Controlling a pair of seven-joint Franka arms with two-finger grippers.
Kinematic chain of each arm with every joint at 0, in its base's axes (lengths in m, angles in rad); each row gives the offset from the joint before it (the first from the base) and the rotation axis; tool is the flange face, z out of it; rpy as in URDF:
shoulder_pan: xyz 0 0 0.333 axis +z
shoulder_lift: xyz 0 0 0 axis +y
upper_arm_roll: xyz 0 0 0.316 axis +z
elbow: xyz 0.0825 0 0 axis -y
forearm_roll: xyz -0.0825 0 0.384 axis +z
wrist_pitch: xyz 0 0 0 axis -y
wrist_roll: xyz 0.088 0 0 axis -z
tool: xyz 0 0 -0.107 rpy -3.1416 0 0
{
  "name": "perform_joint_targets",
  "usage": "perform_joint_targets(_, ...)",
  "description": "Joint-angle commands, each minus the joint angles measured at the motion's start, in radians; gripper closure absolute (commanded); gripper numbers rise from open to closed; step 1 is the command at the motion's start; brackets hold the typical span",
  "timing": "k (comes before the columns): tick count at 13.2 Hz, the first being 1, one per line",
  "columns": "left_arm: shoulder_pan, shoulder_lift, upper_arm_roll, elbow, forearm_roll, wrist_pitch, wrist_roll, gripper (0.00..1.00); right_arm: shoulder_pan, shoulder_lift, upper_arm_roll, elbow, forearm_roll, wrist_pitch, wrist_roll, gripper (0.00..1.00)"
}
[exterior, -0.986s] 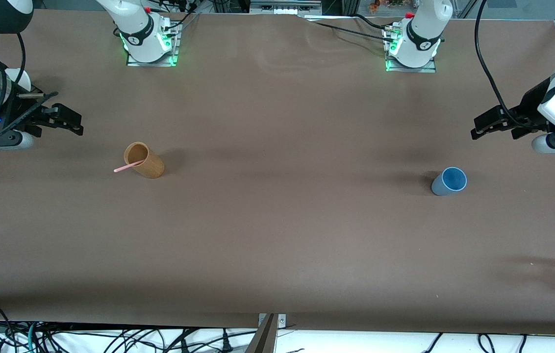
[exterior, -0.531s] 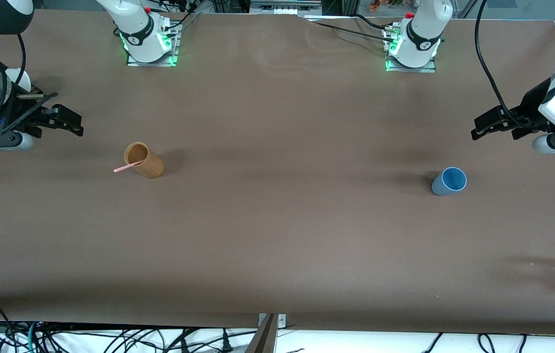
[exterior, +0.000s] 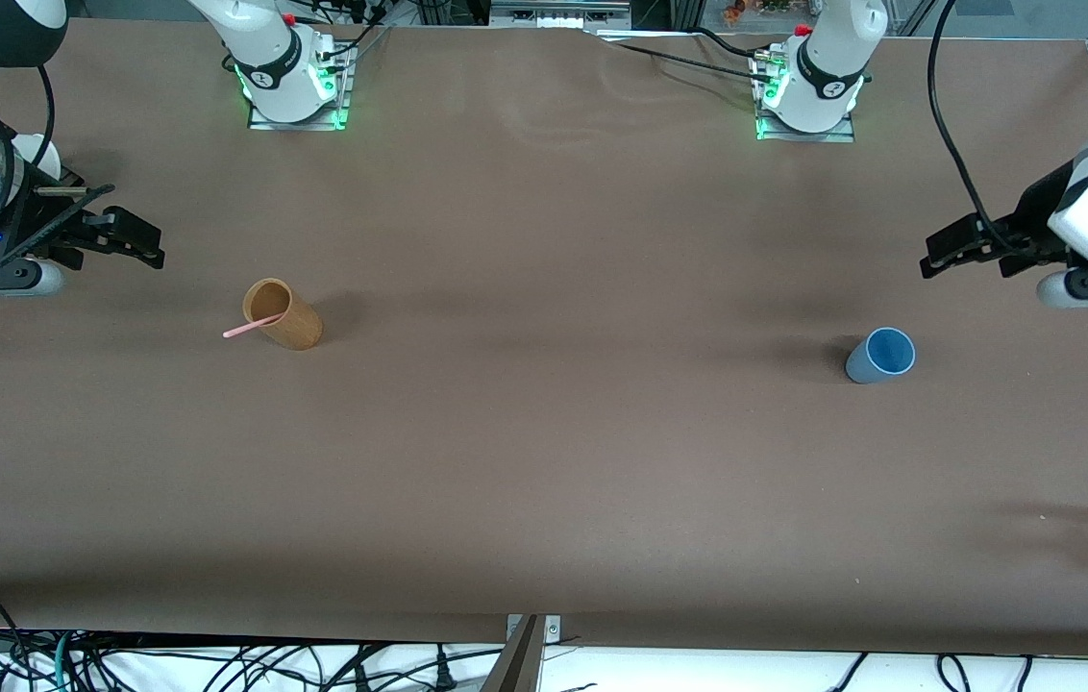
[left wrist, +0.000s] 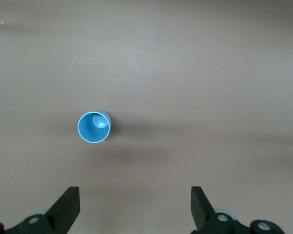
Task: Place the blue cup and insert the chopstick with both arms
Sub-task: 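Reach the left gripper to the blue cup while the right gripper reaches the chopstick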
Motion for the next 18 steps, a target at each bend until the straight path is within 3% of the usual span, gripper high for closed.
perform_joint_targets(1,-0.002,0.068,-0.003,0.028,0.039,-0.013,-0.005,0.00,0.003,0.001,0.004,0.025,-0.017,-0.009,0.017,0.00)
perform_joint_targets(5,-0.003,0.160,-0.002,0.034,0.155,0.016,0.022,0.00,0.000,-0.007,0.006,0.025,-0.022,-0.015,0.005,0.00)
perform_joint_targets(7,0.012,0.191,-0.002,0.020,0.157,0.053,0.037,0.00,0.001,-0.007,0.007,0.025,-0.019,-0.014,-0.006,0.00)
perform_joint_targets(11,0.059,0.206,0.000,-0.091,0.152,0.171,0.131,0.00,0.017,0.018,0.015,0.001,-0.005,0.000,-0.026,0.00)
perform_joint_targets(13,0.098,0.179,-0.002,-0.212,0.148,0.269,0.149,0.00,0.025,0.045,0.015,-0.042,-0.005,0.063,-0.026,0.00)
perform_joint_targets(16,0.101,0.094,0.006,-0.461,0.154,0.521,0.186,0.00,0.026,0.082,0.013,-0.159,-0.008,0.236,-0.026,0.00)
perform_joint_targets(18,0.127,0.082,0.011,-0.573,0.154,0.675,0.220,0.00,0.025,0.124,0.013,-0.203,-0.011,0.316,-0.026,0.00)
